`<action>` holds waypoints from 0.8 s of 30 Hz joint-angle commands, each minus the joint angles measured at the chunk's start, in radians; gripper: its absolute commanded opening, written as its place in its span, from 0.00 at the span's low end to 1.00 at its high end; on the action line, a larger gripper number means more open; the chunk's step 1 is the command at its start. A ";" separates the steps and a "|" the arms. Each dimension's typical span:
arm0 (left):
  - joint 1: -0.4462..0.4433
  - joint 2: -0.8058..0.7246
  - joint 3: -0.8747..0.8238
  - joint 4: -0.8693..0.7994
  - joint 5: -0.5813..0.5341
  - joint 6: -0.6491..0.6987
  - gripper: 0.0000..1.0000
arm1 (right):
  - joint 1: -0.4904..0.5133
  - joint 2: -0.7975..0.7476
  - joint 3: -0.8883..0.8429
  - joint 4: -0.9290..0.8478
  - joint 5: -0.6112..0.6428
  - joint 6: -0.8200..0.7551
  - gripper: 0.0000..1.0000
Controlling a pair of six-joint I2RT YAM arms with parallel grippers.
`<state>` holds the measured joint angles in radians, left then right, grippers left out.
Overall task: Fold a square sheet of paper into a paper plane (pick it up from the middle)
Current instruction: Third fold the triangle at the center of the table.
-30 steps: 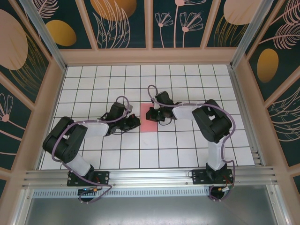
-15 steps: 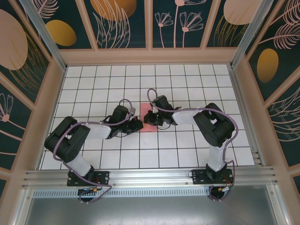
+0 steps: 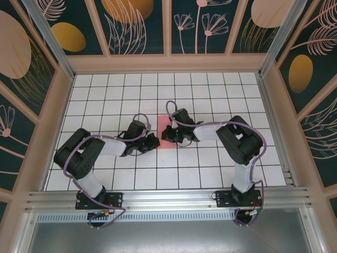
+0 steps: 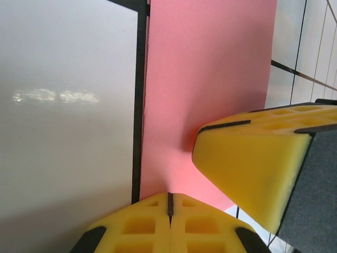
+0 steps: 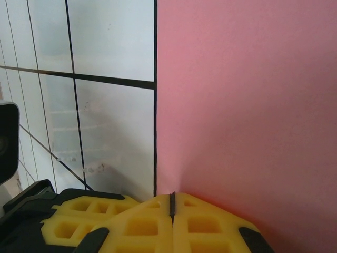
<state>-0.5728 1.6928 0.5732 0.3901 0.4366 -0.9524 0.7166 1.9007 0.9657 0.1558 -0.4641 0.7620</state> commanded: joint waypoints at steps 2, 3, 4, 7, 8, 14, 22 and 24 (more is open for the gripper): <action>-0.002 0.016 -0.016 -0.082 -0.059 -0.008 0.00 | 0.020 0.028 -0.013 0.020 -0.026 0.017 0.00; -0.002 0.015 -0.016 -0.087 -0.060 -0.009 0.00 | 0.020 0.035 -0.014 0.012 -0.019 0.019 0.00; -0.002 0.015 -0.016 -0.094 -0.063 -0.008 0.00 | 0.017 0.042 -0.012 0.002 -0.005 0.016 0.00; -0.002 0.015 -0.015 -0.125 -0.073 -0.010 0.00 | 0.002 0.062 -0.007 -0.026 0.040 0.002 0.00; -0.002 0.015 -0.013 -0.137 -0.076 -0.009 0.00 | -0.008 0.069 -0.006 -0.032 0.054 -0.002 0.00; -0.002 0.015 -0.023 -0.166 -0.079 -0.010 0.00 | -0.097 0.072 -0.009 -0.035 0.118 -0.060 0.00; -0.002 0.015 -0.027 -0.151 -0.065 -0.005 0.00 | -0.243 0.080 0.017 0.006 0.108 -0.140 0.00; -0.002 0.012 -0.017 -0.149 -0.057 0.003 0.00 | -0.247 0.053 0.027 0.000 0.089 -0.147 0.00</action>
<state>-0.5762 1.6894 0.5777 0.3717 0.4194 -0.9562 0.5125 1.9404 0.9764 0.1806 -0.4824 0.6704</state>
